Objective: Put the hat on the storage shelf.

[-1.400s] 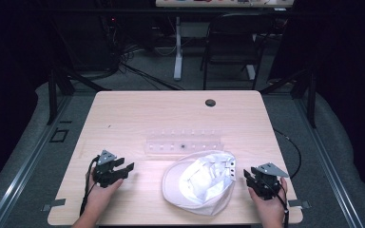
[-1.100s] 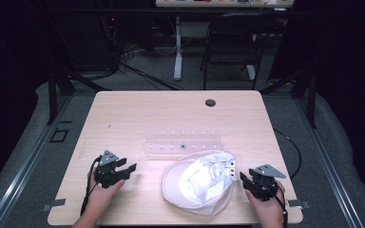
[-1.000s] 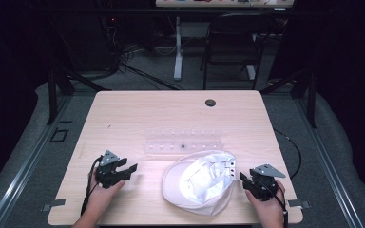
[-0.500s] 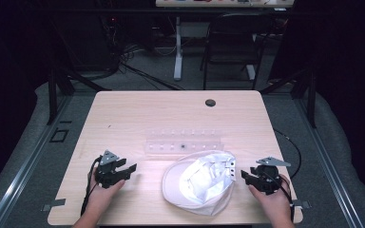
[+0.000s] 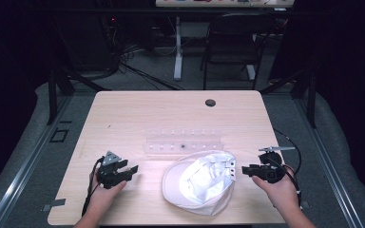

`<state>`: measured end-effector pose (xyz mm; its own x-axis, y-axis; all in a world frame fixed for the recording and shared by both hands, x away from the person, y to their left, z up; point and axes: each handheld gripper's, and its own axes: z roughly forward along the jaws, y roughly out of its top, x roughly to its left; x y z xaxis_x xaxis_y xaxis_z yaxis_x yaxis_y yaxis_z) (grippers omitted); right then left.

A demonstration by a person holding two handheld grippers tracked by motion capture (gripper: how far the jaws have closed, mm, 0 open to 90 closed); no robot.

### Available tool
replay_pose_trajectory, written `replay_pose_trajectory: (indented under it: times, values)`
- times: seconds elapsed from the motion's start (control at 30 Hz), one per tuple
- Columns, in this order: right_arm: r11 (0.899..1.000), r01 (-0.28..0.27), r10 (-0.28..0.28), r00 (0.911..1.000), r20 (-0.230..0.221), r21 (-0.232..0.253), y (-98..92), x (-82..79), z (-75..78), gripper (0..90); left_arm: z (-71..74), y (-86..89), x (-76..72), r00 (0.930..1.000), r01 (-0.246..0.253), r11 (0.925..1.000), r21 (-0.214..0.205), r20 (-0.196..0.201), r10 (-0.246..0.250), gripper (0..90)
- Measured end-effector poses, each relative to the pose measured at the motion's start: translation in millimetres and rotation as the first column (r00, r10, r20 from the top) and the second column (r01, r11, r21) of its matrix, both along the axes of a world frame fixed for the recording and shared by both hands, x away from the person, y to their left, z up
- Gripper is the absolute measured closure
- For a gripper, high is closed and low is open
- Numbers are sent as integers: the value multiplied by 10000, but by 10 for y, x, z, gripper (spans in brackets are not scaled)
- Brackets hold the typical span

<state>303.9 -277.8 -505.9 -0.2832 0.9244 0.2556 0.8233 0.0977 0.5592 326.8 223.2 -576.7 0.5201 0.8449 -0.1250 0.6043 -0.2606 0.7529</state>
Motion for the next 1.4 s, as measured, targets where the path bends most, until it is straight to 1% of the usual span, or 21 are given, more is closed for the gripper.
replay_pose_trajectory:
  times: [0.07,0.2,0.23,0.33,0.43,0.53,0.67,0.7,0.77,0.8,0.83,0.9,0.93,0.97,1.03,1.07,1.13,1.23,1.27,1.33,1.4]
  values:
    - [10000,7,-7,10000,-41,5,13,11,17,610,0,2,1,10000,-8,10000,18,10,8,457]
    - [9994,-259,272,9980,-576,235,93,71,93,609,-5,2,3,10000,-86,10000,-49,-28,85,456]
    - [9994,-259,272,9980,-576,235,93,71,93,609,-5,2,3,10000,-86,10000,-49,-28,85,456]
    - [9976,-315,391,9916,-1232,624,158,142,122,599,-4,-2,-1,9999,-95,10000,-29,-58,95,456]
    - [9973,-347,437,9886,-1439,644,188,186,143,595,-6,-1,2,10000,-29,10000,-12,-89,29,456]
    - [9951,-232,410,9815,-1871,960,216,240,158,583,-7,-2,3,10000,-59,10000,-10,-59,59,456]
    - [9954,-193,394,9751,-2182,934,254,278,155,570,-8,1,3,10000,-24,10000,-48,-58,24,456]
    - [9937,-155,433,9666,-2525,1108,262,297,138,558,-7,1,3,10000,-25,10000,-46,-51,25,455]
    - [9918,38,291,9667,-2543,1277,272,303,116,553,-7,0,3,10000,-19,10000,-56,-58,19,455]
    - [9884,297,136,9595,-2814,1489,277,321,88,543,-6,-4,1,10000,-13,10000,-61,-70,12,455]
    - [9878,173,305,9532,-3009,1549,255,338,73,537,-6,-5,1,10000,-3,10000,-72,-67,3,455]
    - [9847,348,201,9506,-3099,1706,258,345,55,533,-4,-6,0,10000,9,10000,-59,-84,-10,455]
    - [9788,560,138,9416,-3365,1968,239,365,5,527,-5,-6,0,10000,18,10000,-61,-88,-19,455]
    - [9796,579,122,9387,-3445,1924,229,370,-13,526,-5,-5,1,10000,36,10000,-32,-86,-37,455]
    - [9737,763,48,9351,-3543,2146,222,381,-66,525,-7,-5,3,9999,41,10000,-36,-95,-41,455]
    - [9772,595,199,9302,-3664,2040,206,391,-86,526,-7,-5,3,9999,52,10000,-32,-105,-53,455]
    - [9722,692,227,9231,-3839,2237,212,395,-111,525,-7,-6,3,9999,57,10000,-22,-103,-57,455]
    - [9666,774,249,9203,-3904,2442,227,401,-157,524,-9,-9,5,9999,62,10000,-11,-116,-62,455]
    - [9655,759,311,9163,-3993,2492,233,404,-170,522,-9,-10,5,9999,64,10000,-12,-118,-65,455]
    - [9630,834,272,9158,-4006,2561,258,412,-200,515,-10,-11,5,9999,60,10000,-7,-104,-60,455]
    - [9602,913,287,9078,-4183,2638,260,420,-213,513,-11,-11,5,9999,69,10000,-1,-108,-69,455]
